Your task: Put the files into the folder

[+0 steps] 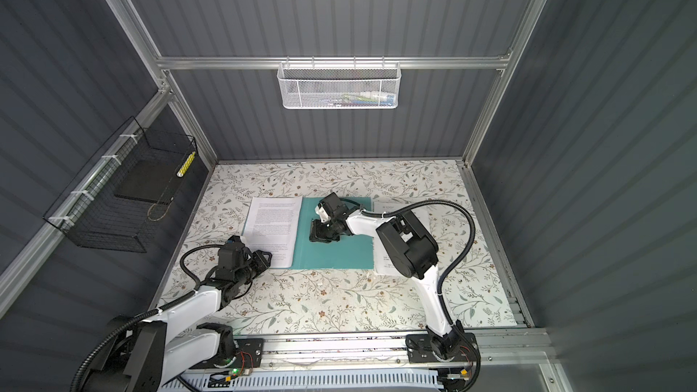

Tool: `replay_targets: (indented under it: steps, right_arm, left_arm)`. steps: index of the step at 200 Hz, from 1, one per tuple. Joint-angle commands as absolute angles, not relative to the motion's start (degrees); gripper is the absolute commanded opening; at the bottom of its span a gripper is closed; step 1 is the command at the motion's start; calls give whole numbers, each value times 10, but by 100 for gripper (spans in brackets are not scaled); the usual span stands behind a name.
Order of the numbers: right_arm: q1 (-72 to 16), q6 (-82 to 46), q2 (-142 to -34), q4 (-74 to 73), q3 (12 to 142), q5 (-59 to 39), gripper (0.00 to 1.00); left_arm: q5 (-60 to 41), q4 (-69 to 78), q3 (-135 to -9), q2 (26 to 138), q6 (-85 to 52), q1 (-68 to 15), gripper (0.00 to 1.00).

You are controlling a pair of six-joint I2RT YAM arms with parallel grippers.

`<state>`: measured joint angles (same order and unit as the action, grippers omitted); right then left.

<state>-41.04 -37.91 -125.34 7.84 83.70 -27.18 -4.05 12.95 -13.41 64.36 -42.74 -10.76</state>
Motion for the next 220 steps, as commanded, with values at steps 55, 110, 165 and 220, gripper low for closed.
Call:
replay_targets:
  steps: [55,110,165,220]
  right_arm:
    - [-410,-372,-1281,148,859,-239,7]
    - [-394,-393,-1351,294,939,-203,0]
    - [-410,-388,-1352,349,959,-126,0]
    - [-408,-380,-1367,377,972,-106,0]
  left_arm:
    - [-33,130,-128,644,-431,-104,40]
    - [-29,123,-132,643,-428,-104,40]
    - [-13,101,-146,668,-431,-104,39]
    - [3,96,-146,668,-439,-104,38]
